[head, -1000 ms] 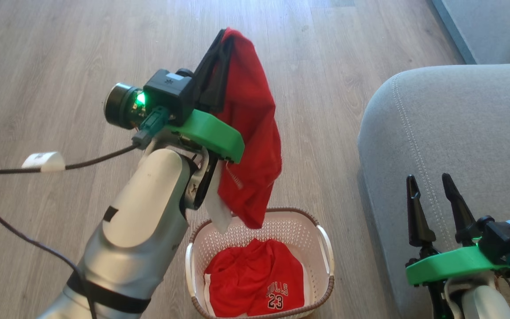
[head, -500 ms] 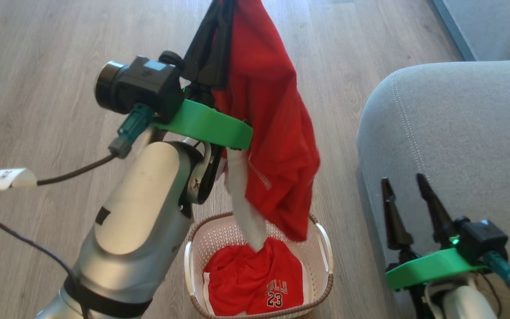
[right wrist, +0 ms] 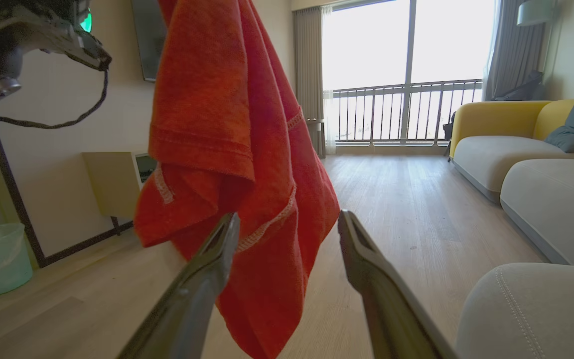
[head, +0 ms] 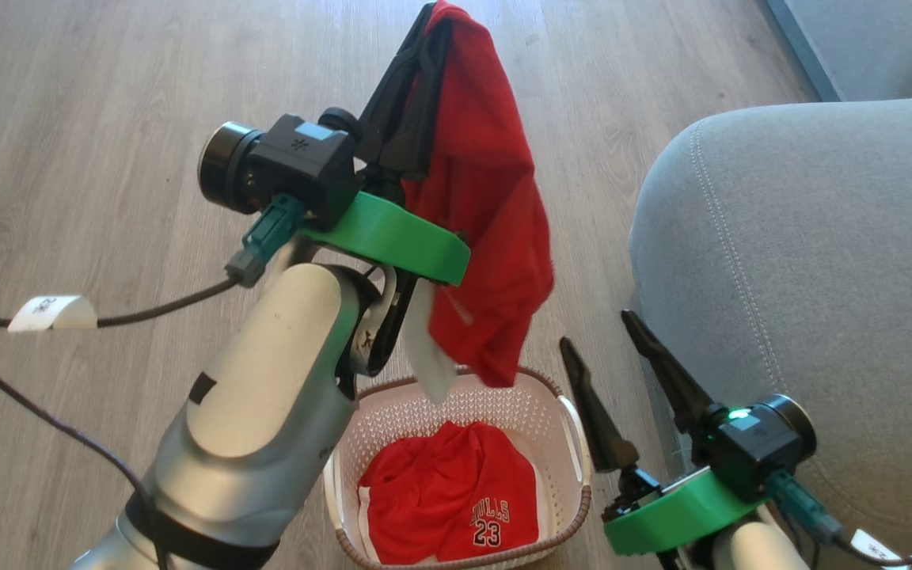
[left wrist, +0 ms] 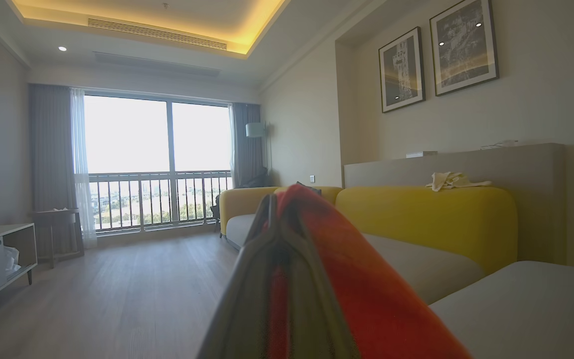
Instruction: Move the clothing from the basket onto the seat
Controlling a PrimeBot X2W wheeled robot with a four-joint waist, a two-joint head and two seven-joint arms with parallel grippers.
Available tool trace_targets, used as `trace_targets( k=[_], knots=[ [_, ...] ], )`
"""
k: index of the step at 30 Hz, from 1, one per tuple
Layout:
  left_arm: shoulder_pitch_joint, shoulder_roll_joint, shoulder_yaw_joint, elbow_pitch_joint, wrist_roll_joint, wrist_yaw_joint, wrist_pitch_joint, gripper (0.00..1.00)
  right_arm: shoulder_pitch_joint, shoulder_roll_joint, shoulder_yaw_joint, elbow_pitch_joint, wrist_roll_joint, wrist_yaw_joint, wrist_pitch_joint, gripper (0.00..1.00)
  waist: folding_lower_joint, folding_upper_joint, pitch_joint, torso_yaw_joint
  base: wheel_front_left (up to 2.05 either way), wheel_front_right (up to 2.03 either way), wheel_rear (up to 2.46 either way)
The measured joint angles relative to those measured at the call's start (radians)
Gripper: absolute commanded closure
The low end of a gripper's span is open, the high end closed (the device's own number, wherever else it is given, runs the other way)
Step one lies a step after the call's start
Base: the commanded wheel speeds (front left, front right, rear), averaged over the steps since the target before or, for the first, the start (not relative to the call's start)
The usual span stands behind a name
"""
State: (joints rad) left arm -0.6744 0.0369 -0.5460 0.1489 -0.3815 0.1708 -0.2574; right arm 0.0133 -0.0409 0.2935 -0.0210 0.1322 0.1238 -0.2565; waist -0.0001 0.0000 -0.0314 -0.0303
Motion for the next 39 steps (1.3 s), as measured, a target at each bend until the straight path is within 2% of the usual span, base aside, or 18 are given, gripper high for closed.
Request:
trace_targets(
  k=[5, 14, 28, 39],
  knots=[
    [0.000, 0.000, -0.005, 0.001, -0.009, 0.000, 0.000, 1.00, 0.000, -0.003, 0.049, -0.035, -0.011, 0.000, 0.000, 0.00, 0.0000, 0.0000, -0.003, 0.001, 0.00, 0.00, 0.00],
    [0.000, 0.000, -0.042, 0.003, -0.023, 0.000, 0.000, 1.00, -0.007, -0.004, 0.040, -0.027, -0.007, 0.000, 0.000, 0.00, 0.0000, 0.0000, -0.001, 0.014, 0.00, 0.00, 0.00],
    [0.000, 0.001, -0.140, -0.013, -0.034, -0.007, 0.000, 1.00, -0.130, -0.008, 0.094, 0.156, -0.032, 0.000, 0.000, 0.00, 0.0000, 0.0000, 0.006, 0.029, 0.00, 0.00, 0.00],
    [0.000, 0.002, -0.208, -0.037, -0.050, -0.009, 0.000, 1.00, -0.238, -0.012, 0.006, 0.256, -0.029, 0.000, 0.000, 0.00, 0.0000, 0.0000, 0.016, 0.044, 0.00, 0.00, 0.00]
  ],
)
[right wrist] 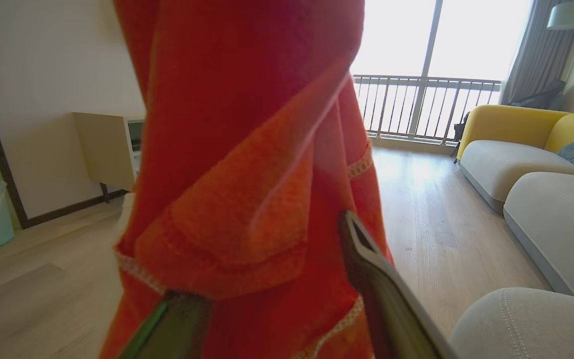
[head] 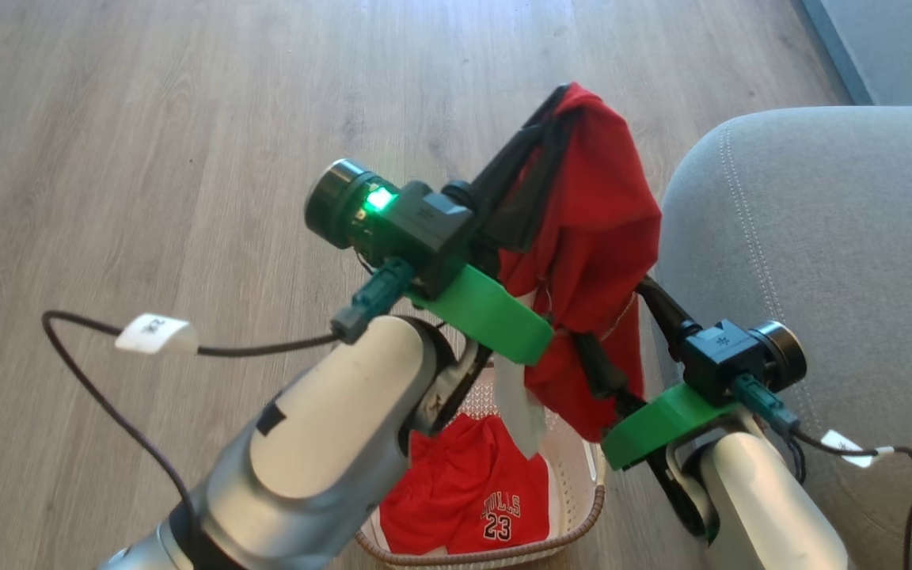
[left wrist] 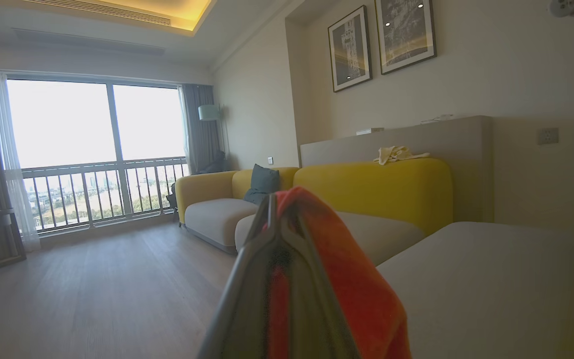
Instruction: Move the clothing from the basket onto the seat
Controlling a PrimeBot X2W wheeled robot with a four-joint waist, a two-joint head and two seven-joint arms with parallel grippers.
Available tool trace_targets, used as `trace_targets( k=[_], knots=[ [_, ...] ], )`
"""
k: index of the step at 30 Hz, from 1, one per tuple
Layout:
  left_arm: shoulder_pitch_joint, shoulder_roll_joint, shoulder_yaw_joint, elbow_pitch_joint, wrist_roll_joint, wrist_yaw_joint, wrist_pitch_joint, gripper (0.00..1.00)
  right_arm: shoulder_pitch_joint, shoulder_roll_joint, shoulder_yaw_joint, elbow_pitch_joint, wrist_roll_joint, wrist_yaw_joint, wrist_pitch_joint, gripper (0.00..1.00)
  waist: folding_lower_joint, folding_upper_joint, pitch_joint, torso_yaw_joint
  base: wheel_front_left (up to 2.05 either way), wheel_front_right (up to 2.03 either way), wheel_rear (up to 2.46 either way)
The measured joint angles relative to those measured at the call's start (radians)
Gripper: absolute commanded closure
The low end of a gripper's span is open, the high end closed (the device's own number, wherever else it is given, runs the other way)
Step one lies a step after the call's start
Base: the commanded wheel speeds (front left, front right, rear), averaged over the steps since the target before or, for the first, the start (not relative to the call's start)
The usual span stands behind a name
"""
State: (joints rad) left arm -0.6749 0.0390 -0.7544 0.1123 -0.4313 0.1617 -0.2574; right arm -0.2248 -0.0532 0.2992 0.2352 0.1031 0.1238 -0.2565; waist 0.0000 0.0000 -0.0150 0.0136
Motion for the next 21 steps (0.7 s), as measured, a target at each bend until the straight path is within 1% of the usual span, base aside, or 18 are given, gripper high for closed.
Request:
trace_targets(
  k=[3, 6, 8, 14, 18, 21],
  knots=[
    [0.000, 0.001, -0.034, -0.015, -0.005, -0.019, 0.000, 1.00, -0.023, 0.000, -0.002, 0.029, -0.001, 0.000, 0.000, 0.00, 0.0000, 0.0000, 0.002, 0.009, 0.00, 0.00, 0.00],
    [0.000, 0.002, -0.058, -0.033, -0.018, -0.019, 0.000, 1.00, -0.052, -0.001, 0.001, 0.071, -0.007, 0.000, 0.000, 0.00, 0.0000, 0.0000, 0.003, 0.021, 0.00, 0.00, 0.00],
    [-0.001, 0.002, -0.077, -0.043, -0.022, -0.028, 0.000, 1.00, -0.073, -0.001, 0.007, 0.095, -0.007, 0.000, 0.000, 0.00, 0.0000, 0.0000, 0.004, 0.030, 0.00, 0.00, 0.00],
    [-0.002, 0.003, -0.148, -0.064, -0.036, -0.036, 0.000, 1.00, -0.136, -0.004, 0.091, 0.137, -0.007, 0.000, 0.000, 0.00, 0.0000, 0.0000, 0.001, 0.052, 0.00, 0.00, 0.00],
    [-0.004, 0.003, -0.156, -0.065, -0.046, -0.035, 0.000, 1.00, -0.157, -0.004, 0.149, 0.143, -0.014, 0.000, 0.000, 0.00, 0.0000, 0.0000, -0.001, 0.060, 0.00, 0.00, 0.00],
    [-0.007, 0.003, -0.160, -0.065, -0.046, -0.035, 0.000, 1.00, -0.159, -0.005, 0.163, 0.143, -0.017, 0.000, 0.000, 0.00, 0.0000, 0.0000, -0.002, 0.063, 0.00, 0.00, 0.00]
  ],
)
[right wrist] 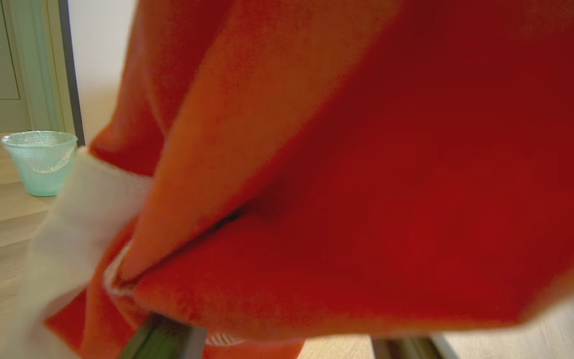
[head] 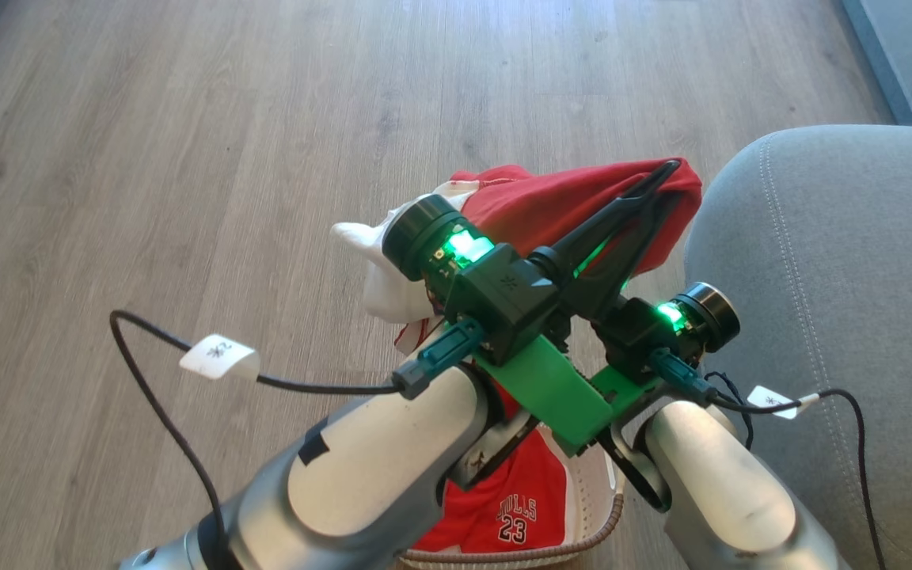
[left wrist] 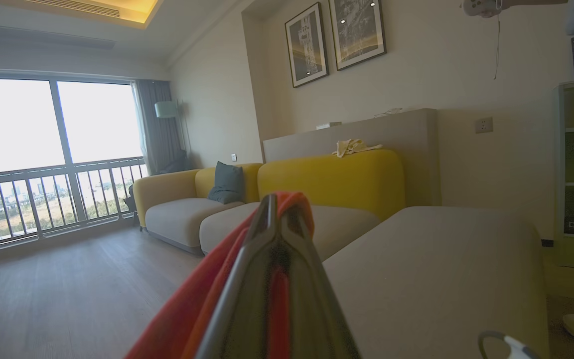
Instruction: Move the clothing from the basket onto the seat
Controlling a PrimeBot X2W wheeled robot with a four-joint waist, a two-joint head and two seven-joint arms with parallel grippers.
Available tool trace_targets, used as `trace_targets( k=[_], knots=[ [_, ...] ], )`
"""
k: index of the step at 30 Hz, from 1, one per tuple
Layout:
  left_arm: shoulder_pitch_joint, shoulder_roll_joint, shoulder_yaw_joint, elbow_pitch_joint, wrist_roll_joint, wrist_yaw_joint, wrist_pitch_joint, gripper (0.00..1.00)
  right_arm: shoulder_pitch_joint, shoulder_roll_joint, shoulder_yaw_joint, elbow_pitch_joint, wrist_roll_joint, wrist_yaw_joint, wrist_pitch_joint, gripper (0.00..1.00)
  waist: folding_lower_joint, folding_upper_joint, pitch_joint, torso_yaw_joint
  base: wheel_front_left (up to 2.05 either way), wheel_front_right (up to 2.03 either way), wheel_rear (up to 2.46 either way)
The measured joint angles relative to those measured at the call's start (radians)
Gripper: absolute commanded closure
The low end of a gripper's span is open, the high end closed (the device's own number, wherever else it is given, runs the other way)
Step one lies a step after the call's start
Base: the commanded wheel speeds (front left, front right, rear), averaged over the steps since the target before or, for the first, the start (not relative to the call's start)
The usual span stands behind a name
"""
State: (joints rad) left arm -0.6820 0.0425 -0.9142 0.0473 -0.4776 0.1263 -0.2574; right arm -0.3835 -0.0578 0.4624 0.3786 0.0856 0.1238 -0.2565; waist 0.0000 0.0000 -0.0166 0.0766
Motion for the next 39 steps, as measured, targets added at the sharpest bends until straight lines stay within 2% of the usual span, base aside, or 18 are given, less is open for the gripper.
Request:
trace_targets(
  k=[5, 6, 7, 11, 19, 28, 30, 39],
  knots=[
    [-0.008, 0.000, -0.008, 0.000, -0.007, 0.000, 0.000, 1.00, 0.000, -0.002, 0.009, -0.007, -0.005, 0.000, 0.000, 0.00, 0.0000, 0.0000, 0.001, 0.003, 0.00, 0.00, 0.00],
    [-0.012, 0.000, -0.009, 0.001, -0.007, 0.000, 0.000, 1.00, 0.000, -0.003, 0.013, -0.010, -0.001, 0.000, 0.000, 0.60, 0.0000, 0.0000, 0.001, 0.003, 0.00, 0.00, 0.00],
    [-0.014, 0.000, -0.009, 0.001, -0.007, 0.000, 0.000, 1.00, 0.000, -0.003, 0.016, -0.011, 0.010, 0.000, 0.000, 1.00, 0.0000, 0.0000, 0.001, 0.003, 0.00, 0.00, 0.00],
    [-0.014, 0.000, -0.007, 0.002, -0.007, 0.000, 0.000, 1.00, 0.000, -0.003, 0.002, -0.027, 0.048, 0.000, 0.000, 1.00, 0.0000, 0.0000, 0.001, 0.000, 0.00, 0.00, 0.00],
    [-0.013, 0.000, 0.017, 0.021, -0.006, 0.000, 0.000, 1.00, 0.014, -0.004, -0.109, -0.080, 0.089, 0.000, 0.000, 1.00, 0.0000, 0.0000, -0.001, -0.006, 0.00, 0.00, 0.00],
    [0.040, 0.000, 0.119, 0.114, 0.028, -0.002, 0.000, 1.00, 0.070, -0.003, -0.263, -0.087, 0.173, 0.000, 0.000, 1.00, 0.0000, 0.0000, -0.009, -0.012, 0.00, 0.00, 0.00],
    [0.049, 0.000, 0.124, 0.135, 0.066, -0.011, 0.000, 1.00, 0.070, -0.003, -0.291, -0.101, 0.180, 0.000, 0.000, 1.00, 0.0000, 0.0000, -0.009, -0.013, 0.00, 0.00, 0.00],
    [0.092, -0.001, 0.129, 0.146, 0.057, -0.043, 0.000, 1.00, 0.068, -0.003, -0.352, -0.179, 0.222, 0.000, 0.000, 1.00, 0.0000, 0.0000, -0.012, -0.014, 0.00, 0.00, 0.00]
  ],
)
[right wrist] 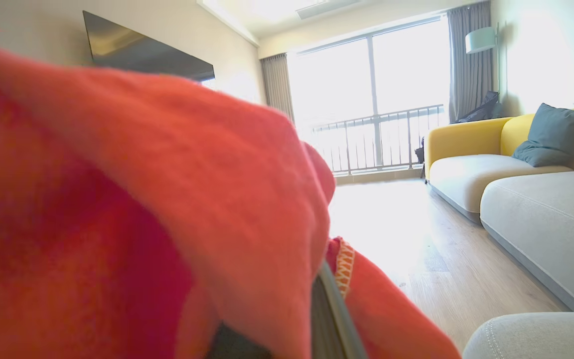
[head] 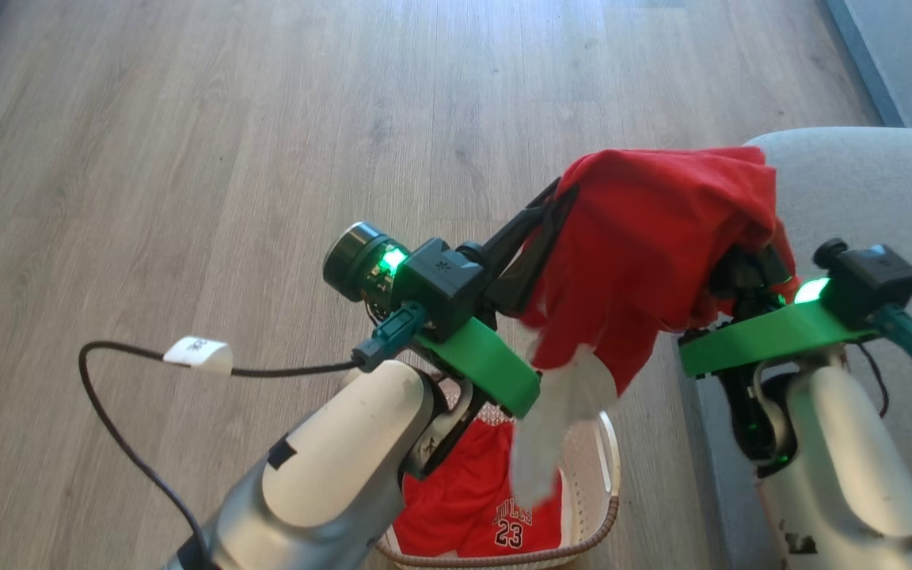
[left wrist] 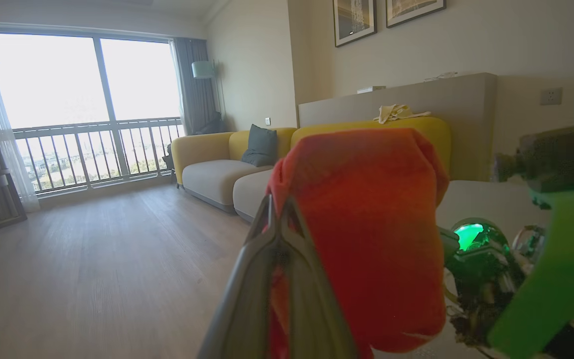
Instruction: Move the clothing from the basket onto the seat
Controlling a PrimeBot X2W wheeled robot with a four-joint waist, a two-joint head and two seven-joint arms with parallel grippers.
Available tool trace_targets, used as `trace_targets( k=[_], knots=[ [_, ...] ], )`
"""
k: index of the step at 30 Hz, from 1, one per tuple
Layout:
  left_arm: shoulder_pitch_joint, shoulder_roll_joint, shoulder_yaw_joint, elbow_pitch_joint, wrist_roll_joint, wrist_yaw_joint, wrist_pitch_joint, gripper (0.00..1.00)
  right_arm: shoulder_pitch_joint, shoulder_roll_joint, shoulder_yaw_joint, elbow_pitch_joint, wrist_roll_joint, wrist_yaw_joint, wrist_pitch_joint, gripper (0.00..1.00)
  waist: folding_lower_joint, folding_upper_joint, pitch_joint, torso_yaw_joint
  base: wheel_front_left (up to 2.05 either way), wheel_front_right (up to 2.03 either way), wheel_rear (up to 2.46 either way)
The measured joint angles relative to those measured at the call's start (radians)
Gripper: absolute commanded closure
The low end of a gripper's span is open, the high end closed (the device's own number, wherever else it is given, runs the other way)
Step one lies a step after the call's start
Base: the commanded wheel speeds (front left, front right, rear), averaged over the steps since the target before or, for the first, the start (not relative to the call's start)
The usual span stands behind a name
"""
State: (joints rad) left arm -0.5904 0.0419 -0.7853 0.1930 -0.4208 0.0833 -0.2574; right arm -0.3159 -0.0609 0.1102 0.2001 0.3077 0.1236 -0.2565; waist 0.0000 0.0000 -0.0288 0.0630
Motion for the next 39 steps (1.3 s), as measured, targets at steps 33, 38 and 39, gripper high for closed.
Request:
trace_targets(
  k=[33, 38, 39],
  knots=[
    [0.158, 0.000, -0.005, 0.130, 0.067, -0.154, 0.001, 0.00, -0.002, 0.000, -0.062, -0.074, 0.068, 0.000, 0.000, 1.00, 0.0000, 0.0000, 0.014, 0.004, 0.00, 0.00, 0.00],
    [0.231, 0.001, 0.009, 0.130, 0.108, -0.187, 0.001, 0.00, -0.002, 0.000, -0.074, -0.086, 0.050, 0.000, 0.000, 1.00, 0.0000, 0.0000, 0.013, 0.007, 0.00, 0.00, 0.00],
    [0.243, 0.001, 0.011, 0.129, 0.116, -0.194, 0.001, 0.00, -0.002, 0.000, -0.077, -0.088, 0.048, 0.000, 0.000, 1.00, 0.0000, 0.0000, 0.013, 0.008, 0.00, 0.00, 0.00]
  ],
)
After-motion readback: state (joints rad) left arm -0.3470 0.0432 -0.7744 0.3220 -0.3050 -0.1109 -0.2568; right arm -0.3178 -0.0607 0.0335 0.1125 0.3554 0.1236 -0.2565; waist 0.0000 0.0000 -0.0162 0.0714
